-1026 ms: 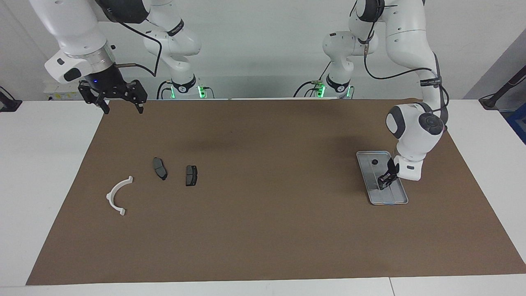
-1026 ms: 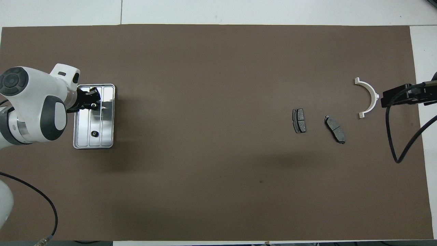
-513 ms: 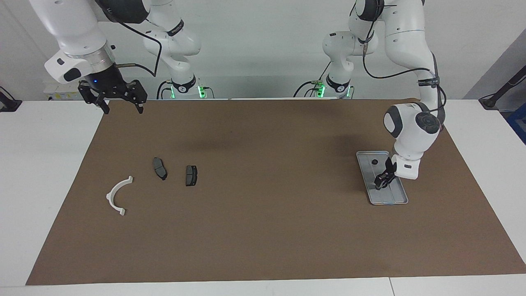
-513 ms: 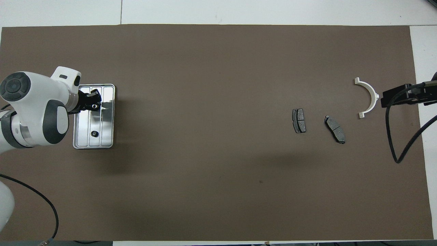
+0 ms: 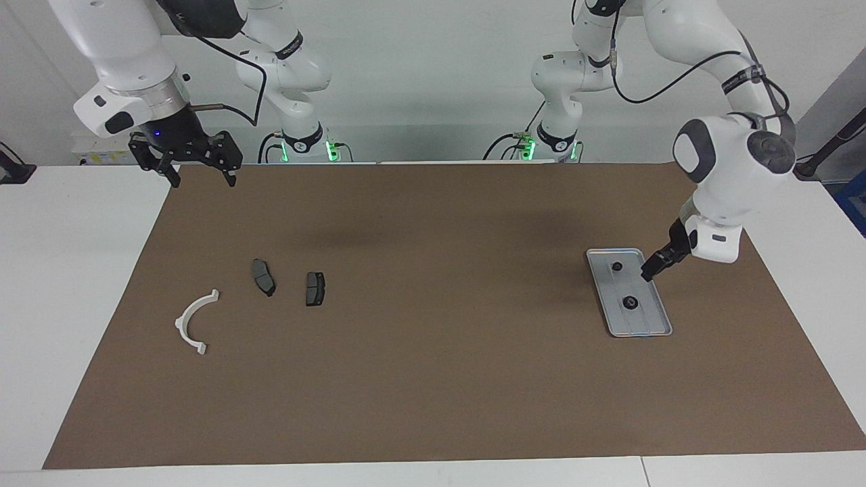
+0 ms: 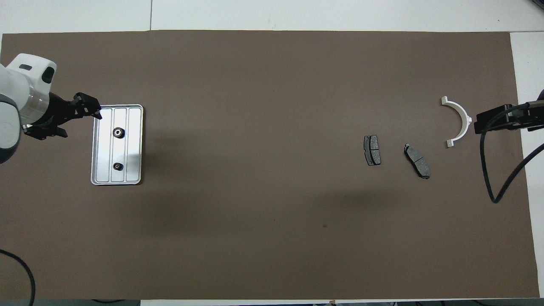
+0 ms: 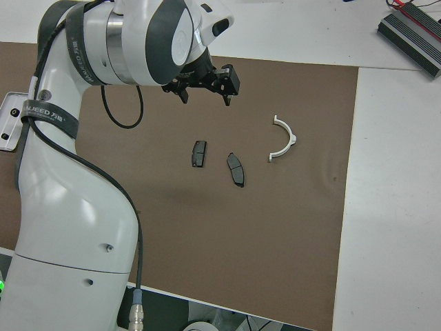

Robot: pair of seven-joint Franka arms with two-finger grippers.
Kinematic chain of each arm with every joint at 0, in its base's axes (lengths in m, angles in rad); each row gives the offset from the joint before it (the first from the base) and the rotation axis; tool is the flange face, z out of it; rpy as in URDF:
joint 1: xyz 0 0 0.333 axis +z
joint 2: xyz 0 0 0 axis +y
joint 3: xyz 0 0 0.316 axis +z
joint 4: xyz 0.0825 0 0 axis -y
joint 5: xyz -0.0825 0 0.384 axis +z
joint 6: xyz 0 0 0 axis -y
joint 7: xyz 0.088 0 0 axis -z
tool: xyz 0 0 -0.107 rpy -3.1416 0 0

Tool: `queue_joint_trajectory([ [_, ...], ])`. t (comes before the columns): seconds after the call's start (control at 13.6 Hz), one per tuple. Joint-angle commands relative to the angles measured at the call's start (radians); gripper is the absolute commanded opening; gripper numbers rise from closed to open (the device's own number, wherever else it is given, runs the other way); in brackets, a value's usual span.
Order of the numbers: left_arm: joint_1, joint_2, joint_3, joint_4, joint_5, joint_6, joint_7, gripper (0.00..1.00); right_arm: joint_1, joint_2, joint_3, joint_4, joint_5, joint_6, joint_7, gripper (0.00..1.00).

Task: Pick bearing gear from pile to tray
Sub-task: 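Open the left gripper and withdraw it from the tray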

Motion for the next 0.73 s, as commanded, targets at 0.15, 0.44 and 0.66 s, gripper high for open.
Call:
queue_joint_trajectory([
  [0.15, 0.012, -0.178, -0.004, -0.015, 0.011, -0.188, 0.058, 1.0, -0.006, -0.024, 0.001, -0.026, 0.0, -0.002, -0.029, 1.0],
  [0.44, 0.019, -0.232, -0.006, -0.025, 0.011, -0.262, 0.086, 1.0, -0.007, -0.026, 0.001, -0.024, -0.004, -0.008, -0.029, 1.0],
  [0.66, 0.035, -0.234, -0.024, -0.037, 0.011, -0.262, 0.094, 1.0, -0.006, -0.026, 0.001, -0.024, -0.004, -0.008, -0.029, 1.0],
])
